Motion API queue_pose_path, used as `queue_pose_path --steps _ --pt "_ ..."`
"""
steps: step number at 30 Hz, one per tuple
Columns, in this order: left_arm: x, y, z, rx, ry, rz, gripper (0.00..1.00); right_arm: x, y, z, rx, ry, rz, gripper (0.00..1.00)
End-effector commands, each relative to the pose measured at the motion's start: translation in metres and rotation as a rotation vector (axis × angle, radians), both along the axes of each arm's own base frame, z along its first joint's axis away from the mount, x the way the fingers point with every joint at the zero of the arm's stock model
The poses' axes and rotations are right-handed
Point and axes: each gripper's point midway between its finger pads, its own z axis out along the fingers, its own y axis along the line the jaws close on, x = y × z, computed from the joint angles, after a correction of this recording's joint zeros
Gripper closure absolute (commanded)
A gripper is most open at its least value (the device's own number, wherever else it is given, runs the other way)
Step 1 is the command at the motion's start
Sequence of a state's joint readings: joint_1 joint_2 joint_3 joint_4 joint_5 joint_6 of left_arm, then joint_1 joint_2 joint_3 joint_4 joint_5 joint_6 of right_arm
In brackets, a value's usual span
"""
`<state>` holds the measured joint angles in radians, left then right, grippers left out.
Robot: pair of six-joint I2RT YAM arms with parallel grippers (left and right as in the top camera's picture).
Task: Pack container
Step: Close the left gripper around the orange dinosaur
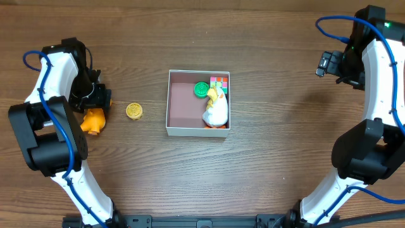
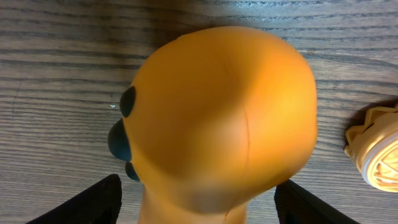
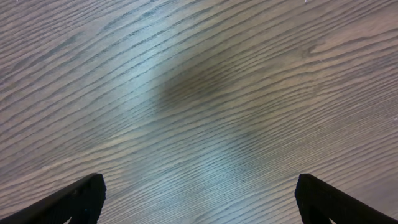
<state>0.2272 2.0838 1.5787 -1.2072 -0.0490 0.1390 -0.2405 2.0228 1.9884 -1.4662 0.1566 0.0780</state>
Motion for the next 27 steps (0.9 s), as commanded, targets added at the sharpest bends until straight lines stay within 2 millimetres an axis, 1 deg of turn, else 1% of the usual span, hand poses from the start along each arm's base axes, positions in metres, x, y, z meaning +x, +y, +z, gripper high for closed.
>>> queue_pose_path --steps 1,10,12,14,22,24,27 --pt "-0.003 0.002 -0.005 0.002 0.016 -0.021 0.21 0.001 0.001 -0.001 0.001 -0.002 0.001 0.00" --pt "-0.007 0.001 -0.011 -0.003 0.037 -0.025 0.20 0.001 0.001 -0.001 0.001 -0.002 0.001 0.00" --pt "-0.007 0.001 -0.011 -0.004 0.039 -0.025 0.21 0.001 0.001 -0.001 0.001 -0.002 0.001 0.00" --pt "-0.009 0.000 -0.012 -0.005 0.043 -0.025 0.26 0.001 0.001 -0.001 0.001 -0.002 0.001 0.00" --pt "-0.020 -0.002 -0.021 -0.013 0.076 -0.026 0.26 0.001 0.001 -0.001 0.001 -0.002 0.001 0.00" --pt "-0.022 -0.003 -0.022 -0.014 0.082 -0.026 0.30 0.001 0.001 -0.001 0.001 -0.002 0.001 0.00" --pt "-0.022 -0.003 -0.022 -0.014 0.081 -0.026 0.32 0.001 0.001 -0.001 0.001 -0.002 0.001 0.00"
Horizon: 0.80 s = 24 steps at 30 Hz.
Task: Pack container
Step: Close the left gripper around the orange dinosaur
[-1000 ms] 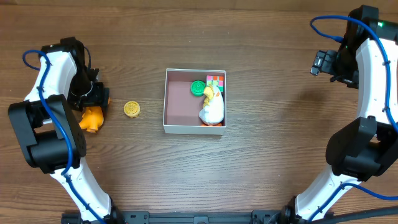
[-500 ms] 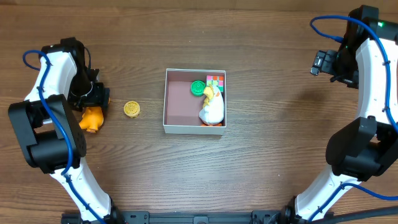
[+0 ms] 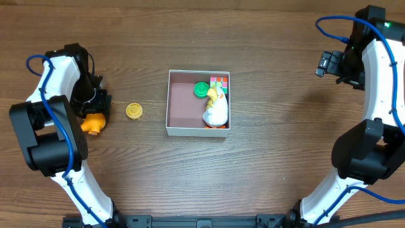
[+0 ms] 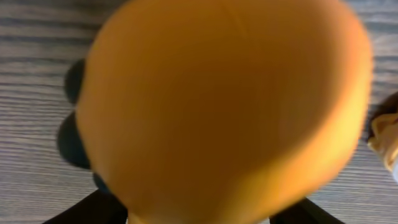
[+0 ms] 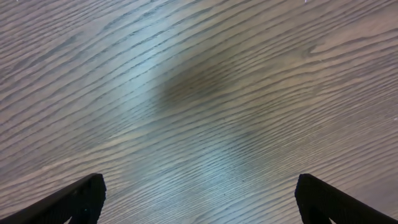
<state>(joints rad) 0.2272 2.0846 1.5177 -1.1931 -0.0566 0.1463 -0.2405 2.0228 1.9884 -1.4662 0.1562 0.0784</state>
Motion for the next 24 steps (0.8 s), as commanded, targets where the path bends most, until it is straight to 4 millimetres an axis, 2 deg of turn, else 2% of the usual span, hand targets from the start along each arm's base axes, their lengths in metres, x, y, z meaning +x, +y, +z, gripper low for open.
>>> queue_pose_path --steps 1,6,10,16,18,24 --pt "-0.006 0.000 -0.009 -0.010 0.033 -0.017 0.32 0.001 0.002 -0.001 0.001 -0.002 0.002 0.00" --pt "-0.005 0.000 -0.010 -0.009 0.030 -0.016 0.32 0.001 0.001 -0.001 0.001 -0.002 0.001 0.00" --pt "-0.004 -0.001 -0.008 -0.012 0.026 -0.015 0.36 0.001 0.001 -0.001 0.001 -0.002 0.001 0.00" --pt "0.011 -0.003 0.004 -0.031 -0.019 -0.002 0.47 0.001 0.001 -0.001 0.001 -0.002 0.001 0.00" --pt "0.015 -0.002 0.008 -0.028 -0.032 0.001 0.59 0.001 0.001 -0.001 0.001 -0.002 0.001 0.00" --pt "0.024 -0.004 0.020 -0.048 -0.056 0.009 0.57 0.001 0.001 -0.001 0.001 -0.002 0.001 0.00"
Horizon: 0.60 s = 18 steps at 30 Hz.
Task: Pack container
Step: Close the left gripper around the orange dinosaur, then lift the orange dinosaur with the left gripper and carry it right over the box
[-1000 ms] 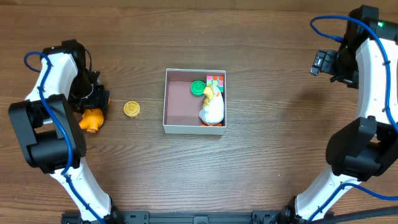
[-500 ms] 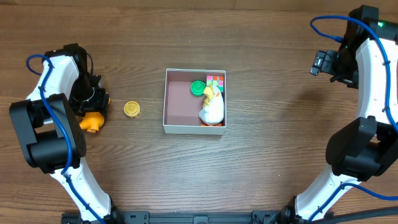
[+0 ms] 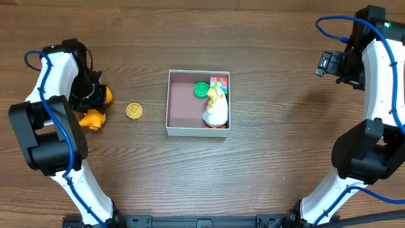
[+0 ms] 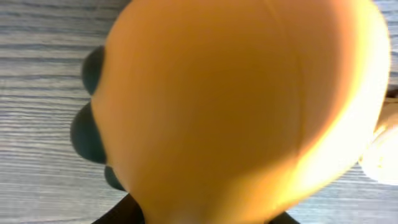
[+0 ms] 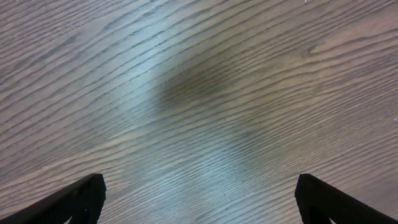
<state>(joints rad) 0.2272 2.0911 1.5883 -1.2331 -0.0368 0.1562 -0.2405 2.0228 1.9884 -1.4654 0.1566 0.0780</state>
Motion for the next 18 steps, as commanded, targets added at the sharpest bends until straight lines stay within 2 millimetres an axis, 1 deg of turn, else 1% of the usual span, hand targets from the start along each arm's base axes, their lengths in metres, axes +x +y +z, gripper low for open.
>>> queue_pose_path --steps 1,4,6,8,11,15,18 --pt "0.014 -0.005 0.010 -0.040 -0.034 0.016 0.57 0.001 0.001 -0.001 0.001 -0.001 0.001 0.00" --pt "0.023 -0.007 0.026 -0.059 -0.062 0.019 0.56 0.001 0.001 -0.001 0.001 -0.001 0.001 0.00" --pt "0.031 -0.007 0.041 -0.063 -0.090 0.019 0.56 0.001 0.001 -0.001 0.001 -0.001 0.001 0.00" --pt "0.039 -0.007 0.057 -0.066 -0.118 0.017 0.57 0.001 0.001 -0.001 0.001 -0.001 0.001 0.00" --pt "0.051 -0.016 0.087 -0.084 -0.170 0.003 0.58 0.001 0.001 -0.001 0.001 -0.001 0.001 0.00" --pt "0.064 -0.042 0.121 -0.148 -0.235 -0.026 0.57 0.001 0.001 -0.001 0.001 -0.001 0.001 0.00" --pt "0.070 -0.075 0.145 -0.220 -0.279 -0.055 0.57 0.001 0.001 -0.001 0.001 -0.001 0.001 0.00"
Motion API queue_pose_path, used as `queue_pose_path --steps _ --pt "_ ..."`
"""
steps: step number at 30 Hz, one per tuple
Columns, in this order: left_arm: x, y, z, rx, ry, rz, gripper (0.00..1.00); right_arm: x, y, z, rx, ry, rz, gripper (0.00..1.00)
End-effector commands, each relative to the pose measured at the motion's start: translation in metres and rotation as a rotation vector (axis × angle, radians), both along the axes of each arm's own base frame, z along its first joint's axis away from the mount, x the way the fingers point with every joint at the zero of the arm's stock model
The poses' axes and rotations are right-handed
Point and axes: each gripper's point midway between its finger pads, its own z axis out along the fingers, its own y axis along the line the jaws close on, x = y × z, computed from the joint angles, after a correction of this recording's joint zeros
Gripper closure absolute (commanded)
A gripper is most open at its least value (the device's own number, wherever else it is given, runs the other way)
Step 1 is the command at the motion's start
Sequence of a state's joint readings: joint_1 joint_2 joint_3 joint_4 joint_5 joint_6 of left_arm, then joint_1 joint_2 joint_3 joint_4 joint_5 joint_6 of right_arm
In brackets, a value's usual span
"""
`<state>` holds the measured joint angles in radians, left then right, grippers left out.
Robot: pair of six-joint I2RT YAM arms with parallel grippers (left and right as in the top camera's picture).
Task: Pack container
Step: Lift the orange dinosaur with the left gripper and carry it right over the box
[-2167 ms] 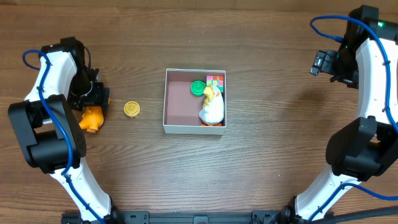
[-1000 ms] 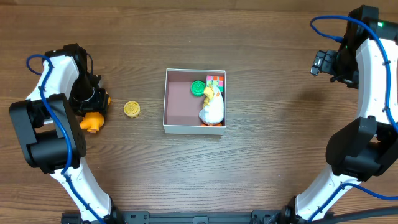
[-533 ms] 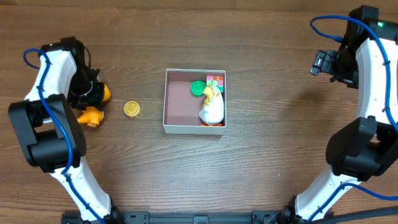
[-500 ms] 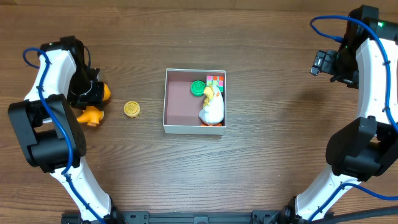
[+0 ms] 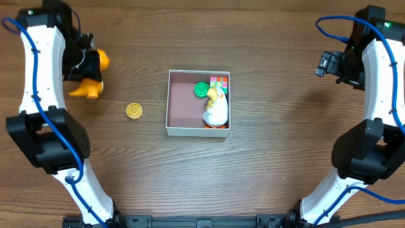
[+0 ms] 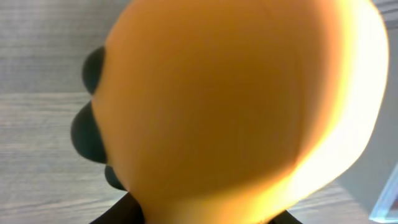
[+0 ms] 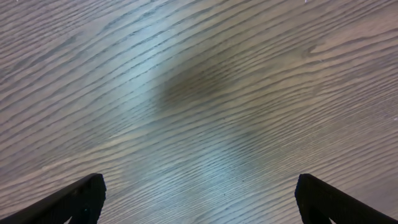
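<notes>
An orange rubber toy (image 5: pixel 88 87) with dark spots hangs off the table at the far left, my left gripper (image 5: pixel 87 71) shut on it; it fills the left wrist view as an orange toy (image 6: pixel 236 106). The white box (image 5: pixel 168 101) stands mid-table and holds a white duck (image 5: pixel 215 111), a green disc (image 5: pixel 202 89) and a colour cube (image 5: pixel 219 82). A yellow round piece (image 5: pixel 133 111) lies left of the box. My right gripper (image 7: pixel 198 205) is open over bare wood at the far right.
The wooden table (image 5: pixel 278 145) spreads around the box. The right arm (image 5: pixel 373 69) rises along the right edge and the left arm (image 5: pixel 38 82) along the left edge.
My left gripper has risen and shifted toward the far side with the orange toy in it, off the table. The right arm has not moved.
My left gripper stood open around the orange toy lying left of the yellow piece. Then it sat lower over the toy. Then the toy looked gripped and tipped. Now it hangs in the air in the shut gripper.
</notes>
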<state>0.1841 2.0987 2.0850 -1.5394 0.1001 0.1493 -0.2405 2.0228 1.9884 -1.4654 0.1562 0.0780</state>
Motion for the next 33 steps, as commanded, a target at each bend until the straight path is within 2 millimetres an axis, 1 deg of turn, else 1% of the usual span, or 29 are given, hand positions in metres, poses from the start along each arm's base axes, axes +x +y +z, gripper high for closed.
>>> queue_pose_path --steps 1,2,4,7,8,14,18,20,23,26,31,32,33 --pt "0.016 -0.057 0.032 -0.136 -0.082 -0.051 0.57 0.001 0.001 -0.001 0.001 -0.001 0.001 0.00" --pt "0.016 -0.070 0.039 -0.149 -0.092 -0.070 0.57 0.001 0.001 -0.001 0.001 -0.001 0.001 0.00" --pt "0.017 -0.091 0.046 -0.155 -0.103 -0.092 0.58 0.001 0.001 -0.001 0.001 -0.001 0.001 0.00" --pt "0.017 -0.125 0.055 -0.164 -0.114 -0.109 0.57 0.001 0.001 -0.001 0.001 -0.001 0.000 0.00" --pt "0.016 -0.140 0.057 -0.169 -0.115 -0.111 0.57 0.001 0.001 -0.001 0.001 -0.001 0.001 0.00" --pt "0.007 -0.204 0.059 -0.199 -0.101 -0.066 0.56 0.001 0.001 -0.001 0.001 -0.001 0.001 0.00" --pt "0.001 -0.235 0.060 -0.206 -0.104 -0.067 0.54 0.001 0.001 -0.001 0.001 -0.001 0.001 0.00" --pt "-0.002 -0.242 0.057 -0.168 -0.110 -0.054 0.55 0.001 0.001 -0.001 0.001 -0.001 0.000 0.00" --pt "-0.004 -0.241 0.050 -0.092 -0.111 0.002 0.55 0.001 0.001 -0.001 0.001 -0.001 0.001 0.00" --pt "-0.009 -0.246 0.042 -0.091 -0.086 0.012 0.55 0.001 0.001 -0.001 0.001 -0.001 0.001 0.00" --pt "-0.016 -0.244 0.020 -0.068 -0.028 0.012 0.55 0.001 0.001 -0.001 0.001 -0.001 0.000 0.00" --pt "-0.018 -0.243 0.009 -0.060 -0.009 0.012 0.55 0.001 0.001 -0.001 0.001 -0.001 0.001 0.00" --pt "-0.019 -0.243 0.006 -0.059 -0.004 0.012 0.54 0.001 0.001 -0.001 0.001 -0.001 0.001 0.00"
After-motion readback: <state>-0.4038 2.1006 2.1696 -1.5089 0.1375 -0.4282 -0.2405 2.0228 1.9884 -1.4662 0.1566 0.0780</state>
